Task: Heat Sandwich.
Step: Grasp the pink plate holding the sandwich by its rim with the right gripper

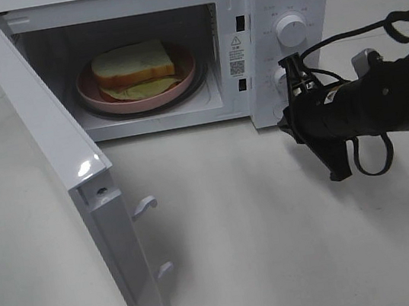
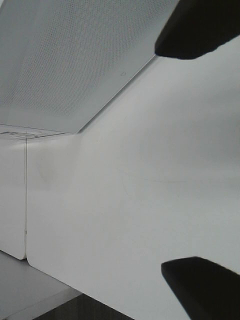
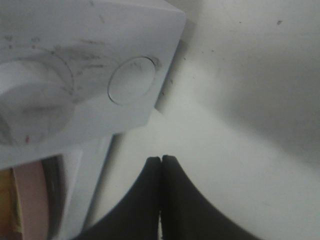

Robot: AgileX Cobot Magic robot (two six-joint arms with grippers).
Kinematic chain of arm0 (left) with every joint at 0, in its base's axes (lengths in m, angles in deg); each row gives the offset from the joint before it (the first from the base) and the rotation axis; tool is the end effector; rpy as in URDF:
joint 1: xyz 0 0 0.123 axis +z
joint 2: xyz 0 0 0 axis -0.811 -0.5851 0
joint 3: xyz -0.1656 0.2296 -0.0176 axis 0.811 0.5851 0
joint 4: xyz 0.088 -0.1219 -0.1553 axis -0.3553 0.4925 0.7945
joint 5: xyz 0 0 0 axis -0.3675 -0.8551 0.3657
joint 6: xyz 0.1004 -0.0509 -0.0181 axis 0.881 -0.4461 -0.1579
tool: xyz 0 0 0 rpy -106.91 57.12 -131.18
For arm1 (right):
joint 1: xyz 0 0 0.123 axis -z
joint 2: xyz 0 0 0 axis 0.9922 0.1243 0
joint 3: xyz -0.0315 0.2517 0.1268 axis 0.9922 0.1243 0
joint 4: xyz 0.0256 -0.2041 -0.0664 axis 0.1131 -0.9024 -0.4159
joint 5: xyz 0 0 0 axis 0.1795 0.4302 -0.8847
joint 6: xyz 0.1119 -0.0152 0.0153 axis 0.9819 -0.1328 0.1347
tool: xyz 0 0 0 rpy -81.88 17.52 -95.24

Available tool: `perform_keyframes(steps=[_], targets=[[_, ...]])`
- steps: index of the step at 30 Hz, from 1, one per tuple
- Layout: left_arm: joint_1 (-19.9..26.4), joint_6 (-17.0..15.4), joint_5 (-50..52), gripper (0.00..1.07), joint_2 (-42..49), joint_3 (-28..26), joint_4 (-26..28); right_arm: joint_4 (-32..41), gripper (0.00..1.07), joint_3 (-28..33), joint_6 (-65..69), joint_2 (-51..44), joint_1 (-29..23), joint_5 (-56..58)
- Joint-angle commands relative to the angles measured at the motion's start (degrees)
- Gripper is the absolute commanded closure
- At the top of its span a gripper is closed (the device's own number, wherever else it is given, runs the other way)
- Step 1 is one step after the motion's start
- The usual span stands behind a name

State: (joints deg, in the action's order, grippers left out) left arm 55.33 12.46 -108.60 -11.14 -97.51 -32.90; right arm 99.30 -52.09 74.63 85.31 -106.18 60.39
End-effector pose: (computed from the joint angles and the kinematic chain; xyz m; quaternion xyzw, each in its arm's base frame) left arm -0.0142 -0.0073 0.2508 0.0109 0.8474 -0.0193 0.5305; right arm 0.3072 0.1166 0.1457 0.5002 0.7525 0.3150 0.2903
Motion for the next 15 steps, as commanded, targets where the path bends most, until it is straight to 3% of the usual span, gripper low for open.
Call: perform_keyframes(steps=[1,8,15], targets=[[0.17,-0.06,0.46,0.03,1.43,0.11,0.0,-0.8,1.04,0.17,-8.02,-3.15,-0.06,8.42],[0.17,-0.06,0.46,0.03,1.43,0.11,0.0,-1.43,1.01,0.11,-24.01,-8.42,0.0,20.86],[0.17,-0.06,0.46,0.03,1.43,0.11,0.0,-1.43,0.99,-0.11,-31.74,-11.69,0.0,29.91]])
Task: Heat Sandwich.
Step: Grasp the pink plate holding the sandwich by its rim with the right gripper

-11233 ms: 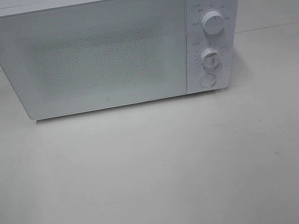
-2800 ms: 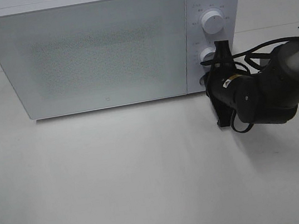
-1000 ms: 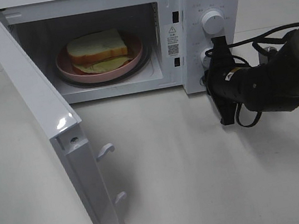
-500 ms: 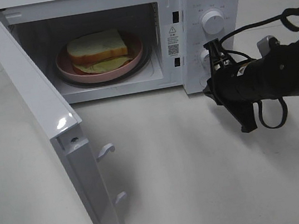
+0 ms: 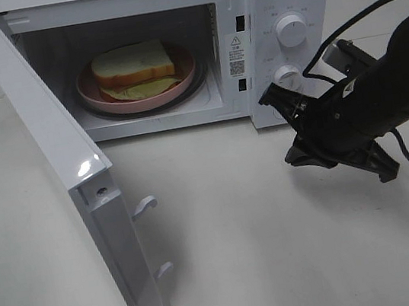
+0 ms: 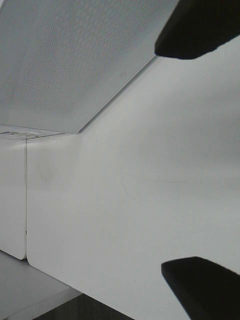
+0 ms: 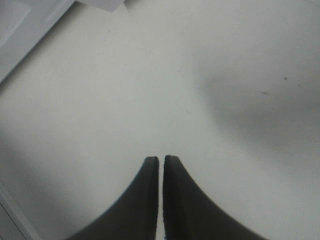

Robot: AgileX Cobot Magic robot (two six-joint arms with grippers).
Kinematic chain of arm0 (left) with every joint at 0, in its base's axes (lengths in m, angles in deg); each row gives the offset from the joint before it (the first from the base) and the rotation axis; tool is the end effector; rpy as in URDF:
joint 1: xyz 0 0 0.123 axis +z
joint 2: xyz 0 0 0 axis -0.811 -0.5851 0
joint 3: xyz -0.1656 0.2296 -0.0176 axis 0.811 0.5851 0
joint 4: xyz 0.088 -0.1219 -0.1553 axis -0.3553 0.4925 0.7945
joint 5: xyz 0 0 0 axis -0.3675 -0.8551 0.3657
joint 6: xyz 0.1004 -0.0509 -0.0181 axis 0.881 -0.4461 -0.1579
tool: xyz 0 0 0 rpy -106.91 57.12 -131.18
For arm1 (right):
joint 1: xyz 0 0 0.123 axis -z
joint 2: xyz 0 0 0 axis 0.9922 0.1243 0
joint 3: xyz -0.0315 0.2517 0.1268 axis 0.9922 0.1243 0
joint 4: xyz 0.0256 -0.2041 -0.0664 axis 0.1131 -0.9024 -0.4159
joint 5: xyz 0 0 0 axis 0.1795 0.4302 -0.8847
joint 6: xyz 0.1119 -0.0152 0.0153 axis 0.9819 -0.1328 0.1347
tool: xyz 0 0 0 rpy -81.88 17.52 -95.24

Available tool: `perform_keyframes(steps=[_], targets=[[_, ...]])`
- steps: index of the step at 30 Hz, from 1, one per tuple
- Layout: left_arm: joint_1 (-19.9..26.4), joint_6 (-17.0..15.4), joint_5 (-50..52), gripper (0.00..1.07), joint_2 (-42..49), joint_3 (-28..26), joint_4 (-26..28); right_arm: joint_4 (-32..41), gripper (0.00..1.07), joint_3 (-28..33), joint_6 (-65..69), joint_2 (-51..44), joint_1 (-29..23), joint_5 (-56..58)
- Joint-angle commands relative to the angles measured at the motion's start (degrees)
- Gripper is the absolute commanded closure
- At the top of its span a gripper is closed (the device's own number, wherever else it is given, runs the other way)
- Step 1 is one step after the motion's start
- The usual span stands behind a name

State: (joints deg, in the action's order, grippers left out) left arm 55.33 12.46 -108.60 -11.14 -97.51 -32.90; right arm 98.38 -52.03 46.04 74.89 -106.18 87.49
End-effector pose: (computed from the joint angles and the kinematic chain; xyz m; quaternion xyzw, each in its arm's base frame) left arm -0.0142 -0.0073 0.2508 0.0109 0.8474 -0.0193 0.5305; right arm 0.2605 0.1185 0.1672 0.2811 0.9096 0.2175 0.2153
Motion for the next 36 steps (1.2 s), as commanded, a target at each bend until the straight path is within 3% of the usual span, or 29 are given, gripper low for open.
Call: perform_keyframes(steps=[1,13,21,36], targets=[[0.17,-0.06,0.46,0.03,1.43,0.11,0.0,-0.52,0.98,-0.17,-5.16,-2.35,0.0,5.56],[0.17,-0.06,0.46,0.03,1.43,0.11,0.0,-0.69,0.94,-0.52,-24.64,-4.64,0.0,21.89],[0.17,-0.06,0.46,0.03,1.43,0.11,0.0,-1.26,0.92,-6.19,-48.07,-4.64,0.0,37.07],[0.17,-0.06,0.46,0.03,1.43,0.11,0.0,-3.5,0.89,-12.15,-87.43,-4.81,-0.11,42.8]])
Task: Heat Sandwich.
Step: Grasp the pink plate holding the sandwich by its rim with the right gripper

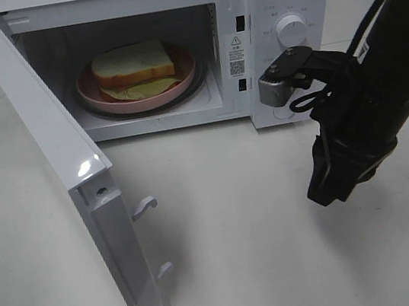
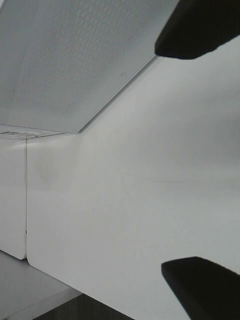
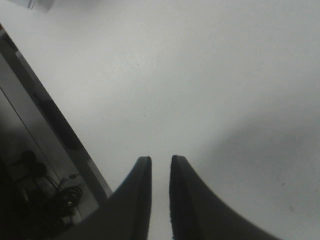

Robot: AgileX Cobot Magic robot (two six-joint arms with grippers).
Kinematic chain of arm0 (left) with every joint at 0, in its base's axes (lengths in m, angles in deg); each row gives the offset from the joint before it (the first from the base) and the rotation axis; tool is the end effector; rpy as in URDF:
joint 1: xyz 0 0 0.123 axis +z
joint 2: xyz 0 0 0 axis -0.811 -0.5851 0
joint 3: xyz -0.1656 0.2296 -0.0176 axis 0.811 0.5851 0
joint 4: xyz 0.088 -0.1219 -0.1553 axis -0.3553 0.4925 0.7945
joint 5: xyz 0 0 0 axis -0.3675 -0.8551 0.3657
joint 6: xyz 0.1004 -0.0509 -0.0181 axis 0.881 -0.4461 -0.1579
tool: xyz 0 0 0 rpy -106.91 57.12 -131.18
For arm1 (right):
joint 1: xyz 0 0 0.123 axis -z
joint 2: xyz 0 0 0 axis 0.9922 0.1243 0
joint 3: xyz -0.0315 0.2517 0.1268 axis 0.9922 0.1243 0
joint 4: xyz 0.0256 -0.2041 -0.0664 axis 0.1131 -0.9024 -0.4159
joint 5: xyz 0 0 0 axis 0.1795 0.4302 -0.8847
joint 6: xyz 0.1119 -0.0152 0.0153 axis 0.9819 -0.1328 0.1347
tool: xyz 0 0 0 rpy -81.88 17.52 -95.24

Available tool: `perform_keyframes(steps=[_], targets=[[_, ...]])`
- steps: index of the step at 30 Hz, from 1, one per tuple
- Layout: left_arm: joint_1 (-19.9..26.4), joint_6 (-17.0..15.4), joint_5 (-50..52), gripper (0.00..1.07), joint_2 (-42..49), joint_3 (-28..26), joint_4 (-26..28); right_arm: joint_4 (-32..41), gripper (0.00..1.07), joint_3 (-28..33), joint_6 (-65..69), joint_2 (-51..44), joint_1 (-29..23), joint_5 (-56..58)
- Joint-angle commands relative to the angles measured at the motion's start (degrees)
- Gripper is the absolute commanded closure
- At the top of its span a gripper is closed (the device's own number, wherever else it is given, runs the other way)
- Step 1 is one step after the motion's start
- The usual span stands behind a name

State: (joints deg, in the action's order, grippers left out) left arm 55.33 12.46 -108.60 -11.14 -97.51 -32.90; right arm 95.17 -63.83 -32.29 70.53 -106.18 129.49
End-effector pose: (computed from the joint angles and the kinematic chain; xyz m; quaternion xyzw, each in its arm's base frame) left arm -0.0142 -0.0073 0.2508 0.0109 0.8474 -0.0193 0.5305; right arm 0.2204 0.1252 0.2058 -0.4465 0.8816 0.1167 0.0984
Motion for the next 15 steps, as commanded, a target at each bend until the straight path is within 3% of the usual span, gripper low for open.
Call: perform_keyframes(steps=[1,5,10,15], targets=[[0.17,-0.06,0.46,0.03,1.43,0.11,0.0,-0.52,0.89,-0.34,-14.78,-0.46,-0.11,0.86],[0.17,-0.06,0.46,0.03,1.43,0.11,0.0,-1.66,0.87,-0.34,-23.43,-0.46,-0.11,0.8],[0.17,-0.06,0.46,0.03,1.43,0.11,0.0,-8.25,0.83,-0.34,-30.88,-0.46,-0.11,0.69],[0.17,-0.06,0.46,0.03,1.43,0.11,0.0,-13.52,0.62,-0.34,-28.88,-0.46,-0.11,-0.63]])
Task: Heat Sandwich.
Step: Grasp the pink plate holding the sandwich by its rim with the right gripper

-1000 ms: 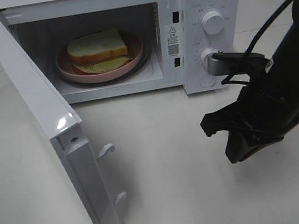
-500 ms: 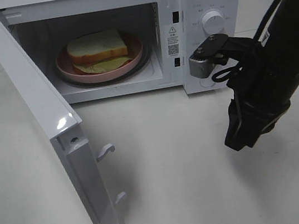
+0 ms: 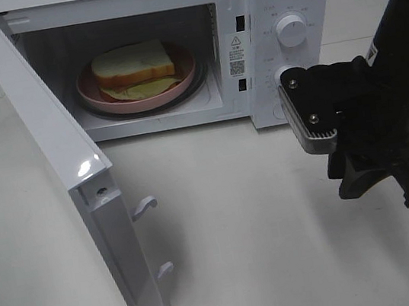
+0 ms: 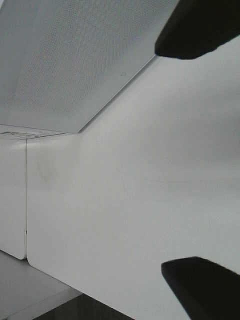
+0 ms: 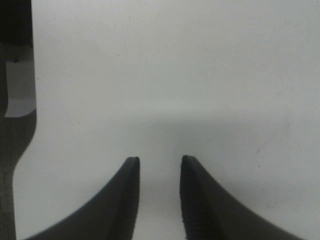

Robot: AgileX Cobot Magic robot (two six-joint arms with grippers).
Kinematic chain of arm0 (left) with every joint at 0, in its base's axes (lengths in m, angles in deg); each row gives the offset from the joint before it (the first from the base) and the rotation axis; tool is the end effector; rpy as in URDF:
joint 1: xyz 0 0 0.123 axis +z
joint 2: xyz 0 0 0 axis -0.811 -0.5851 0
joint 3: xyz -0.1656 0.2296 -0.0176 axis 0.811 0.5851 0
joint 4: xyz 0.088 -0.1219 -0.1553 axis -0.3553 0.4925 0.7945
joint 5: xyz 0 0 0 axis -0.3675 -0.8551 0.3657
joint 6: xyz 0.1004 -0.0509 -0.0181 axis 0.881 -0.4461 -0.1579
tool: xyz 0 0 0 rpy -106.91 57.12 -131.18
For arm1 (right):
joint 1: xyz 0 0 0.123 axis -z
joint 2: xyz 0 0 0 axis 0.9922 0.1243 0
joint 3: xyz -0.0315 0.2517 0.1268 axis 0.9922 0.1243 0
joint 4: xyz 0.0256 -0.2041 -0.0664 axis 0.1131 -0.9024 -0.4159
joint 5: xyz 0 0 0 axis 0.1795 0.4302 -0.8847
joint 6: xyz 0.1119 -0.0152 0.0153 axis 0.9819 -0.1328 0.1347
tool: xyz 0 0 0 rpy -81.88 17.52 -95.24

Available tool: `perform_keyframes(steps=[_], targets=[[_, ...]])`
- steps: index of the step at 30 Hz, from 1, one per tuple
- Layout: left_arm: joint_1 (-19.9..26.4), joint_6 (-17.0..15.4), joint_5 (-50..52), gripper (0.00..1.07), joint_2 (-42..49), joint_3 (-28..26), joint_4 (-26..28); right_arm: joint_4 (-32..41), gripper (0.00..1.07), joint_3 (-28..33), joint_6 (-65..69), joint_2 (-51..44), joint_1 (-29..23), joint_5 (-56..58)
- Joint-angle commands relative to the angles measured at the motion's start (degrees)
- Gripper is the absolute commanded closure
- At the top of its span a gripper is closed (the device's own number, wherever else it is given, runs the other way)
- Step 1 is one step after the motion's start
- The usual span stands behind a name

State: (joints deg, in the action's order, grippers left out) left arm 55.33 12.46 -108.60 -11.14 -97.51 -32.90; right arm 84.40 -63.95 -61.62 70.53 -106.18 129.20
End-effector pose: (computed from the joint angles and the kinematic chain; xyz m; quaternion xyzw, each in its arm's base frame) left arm -0.0142 -0.0073 0.2508 0.0109 0.8474 -0.0193 0.5305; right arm 0.2258 0.1102 0.2032 -0.7001 0.7071 0.0169 0.0983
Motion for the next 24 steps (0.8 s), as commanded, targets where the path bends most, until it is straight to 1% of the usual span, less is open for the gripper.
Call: perform_keyframes(steps=[1,2,3,4,8,11,14,17,20,22,24], targets=[[0.17,-0.06,0.46,0.03,1.43,0.11,0.0,-3.27,0.58,-0.23,1.26,-0.46,-0.11,-0.69],[0.17,-0.06,0.46,0.03,1.43,0.11,0.0,-3.72,0.52,-0.23,2.29,-0.46,-0.11,-1.15],[0.17,-0.06,0.46,0.03,1.43,0.11,0.0,-4.64,0.4,-0.23,3.84,-0.46,-0.11,-1.78],[0.17,-0.06,0.46,0.03,1.43,0.11,0.0,-4.64,0.4,-0.23,3.84,-0.46,-0.11,-1.78],[0.17,-0.06,0.46,0.03,1.43,0.11,0.0,-6.93,0.16,-0.23,9.0,-0.46,-0.11,-3.9],[0.17,-0.06,0.46,0.03,1.43,0.11,0.0,-8.88,0.14,-0.23,11.17,-0.46,-0.11,-4.58],[0.17,-0.06,0.46,0.03,1.43,0.11,0.0,-12.09,0.15,-0.23,12.72,-0.46,-0.11,-4.93],[0.17,-0.06,0.46,0.03,1.43,0.11,0.0,-12.26,0.16,-0.23,12.61,-0.46,-0.11,-5.1],[0.17,-0.06,0.46,0.03,1.43,0.11,0.0,-12.61,0.16,-0.23,12.03,-0.46,-0.92,-5.79],[0.17,-0.06,0.46,0.03,1.43,0.11,0.0,-14.09,0.16,-0.52,11.69,-0.46,-2.29,-6.19],[0.17,-0.06,0.46,0.03,1.43,0.11,0.0,-15.24,0.18,-2.23,11.57,-0.46,-4.24,-6.53]])
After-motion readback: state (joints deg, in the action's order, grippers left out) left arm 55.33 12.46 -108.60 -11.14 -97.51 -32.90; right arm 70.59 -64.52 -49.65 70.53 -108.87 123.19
